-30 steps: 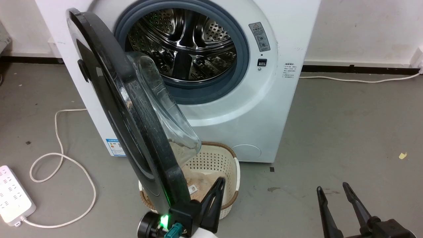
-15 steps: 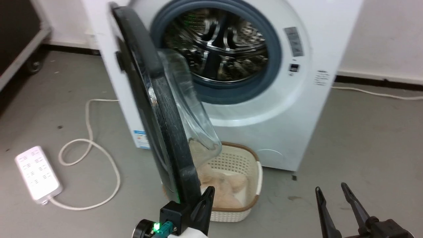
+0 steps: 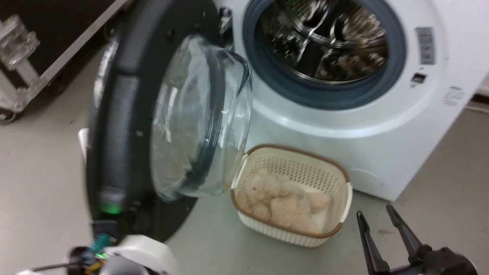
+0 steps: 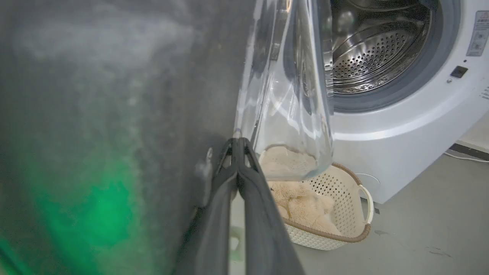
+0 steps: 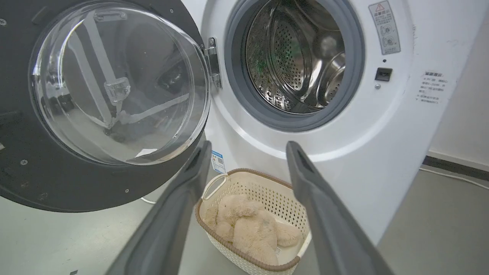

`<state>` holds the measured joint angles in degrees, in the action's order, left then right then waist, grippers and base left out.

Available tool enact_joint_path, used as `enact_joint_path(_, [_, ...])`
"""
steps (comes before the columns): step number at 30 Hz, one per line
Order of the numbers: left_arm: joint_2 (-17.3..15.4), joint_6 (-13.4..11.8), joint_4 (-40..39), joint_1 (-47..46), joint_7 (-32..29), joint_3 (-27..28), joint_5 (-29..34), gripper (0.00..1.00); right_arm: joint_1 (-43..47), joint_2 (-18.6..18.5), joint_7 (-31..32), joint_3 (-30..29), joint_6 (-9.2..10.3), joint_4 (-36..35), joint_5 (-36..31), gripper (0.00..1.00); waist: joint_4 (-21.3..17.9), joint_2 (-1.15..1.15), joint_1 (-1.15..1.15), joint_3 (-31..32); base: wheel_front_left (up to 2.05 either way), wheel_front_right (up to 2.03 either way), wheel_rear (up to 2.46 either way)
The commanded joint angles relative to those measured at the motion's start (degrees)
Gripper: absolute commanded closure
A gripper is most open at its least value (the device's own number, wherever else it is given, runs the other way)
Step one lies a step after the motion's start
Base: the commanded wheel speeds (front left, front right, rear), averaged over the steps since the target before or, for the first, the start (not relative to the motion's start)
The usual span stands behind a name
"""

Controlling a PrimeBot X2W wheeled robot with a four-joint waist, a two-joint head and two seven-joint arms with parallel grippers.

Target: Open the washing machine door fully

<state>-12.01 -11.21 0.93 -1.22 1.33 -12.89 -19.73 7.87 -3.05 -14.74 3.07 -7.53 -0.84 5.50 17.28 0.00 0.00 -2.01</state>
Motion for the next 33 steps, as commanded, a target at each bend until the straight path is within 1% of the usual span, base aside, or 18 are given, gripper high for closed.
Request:
enact_joint_path(1, [-0.9,-0.5,-0.5,-1.5,-0.2,1.4,-0.6,1.0,-1.3,0.2,-0.3,0.1,0.04,-0.3,-0.5,0.0,2.1,0.0,0.0,-2.7,0.0,0.0,0.0])
enact_joint_path(6, [-4.7,-0.1,0.1,-5.0,-1.6,7.6,-4.2,1.0,-3.3,0.2,-0.3,0.6,0.04,-0.3,-2.9,0.0,2.9,0.0,0.0,-6.6,0.0,0.0,0.0])
enact_joint_path(8, [-7.2,0.3,1.2,-6.8,-2.4,9.8,-5.0,1.0,-4.2,0.1,-0.1,0.5,0.04,-0.8,-3.7,0.0,3.0,0.0,0.0,-8.5,0.0,0.0,0.0])
enact_joint_path(13, [-12.4,1.1,5.2,-11.3,-3.3,15.8,-7.8,1.0,-6.3,-1.4,0.8,0.0,0.04,-2.2,-4.5,0.0,2.3,0.0,0.0,-12.4,0.0,0.0,0.0])
enact_joint_path(17, [-15.8,2.3,10.1,-14.8,-1.9,19.8,-9.8,1.0,-6.8,-2.4,1.5,-0.3,0.04,-3.0,-4.5,0.0,1.8,0.0,0.0,-14.5,0.0,0.0,0.0])
enact_joint_path(20, [-17.6,3.2,13.9,-16.9,-0.2,21.5,-10.5,1.0,-7.0,-3.1,1.8,0.0,0.04,-3.4,-4.5,0.0,1.0,0.0,0.0,-15.5,0.0,0.0,0.0])
enact_joint_path(23, [-18.7,4.4,17.2,-18.3,1.5,21.7,-10.4,1.0,-7.2,-3.2,1.9,-0.4,0.04,-3.5,-4.4,0.0,0.6,0.0,0.0,-15.8,0.0,0.0,0.0])
enact_joint_path(26, [-18.4,5.0,19.5,-19.0,3.2,21.0,-10.1,1.0,-7.1,-3.1,1.9,-0.5,0.04,-3.3,-4.2,0.0,0.3,0.0,0.0,-15.4,0.0,0.0,0.0])
enact_joint_path(30, [-18.1,6.0,20.7,-18.7,7.4,20.1,-9.0,1.0,-7.4,-2.8,1.6,-0.5,0.04,-2.8,-3.9,0.0,-0.2,0.0,0.0,-13.8,0.0,0.0,0.0])
enact_joint_path(33, [-17.7,6.9,20.3,-17.7,9.5,18.8,-7.9,1.0,-7.7,-2.5,1.3,-1.4,0.04,-2.5,-3.5,0.0,-0.5,0.0,0.0,-11.9,0.0,0.0,0.0])
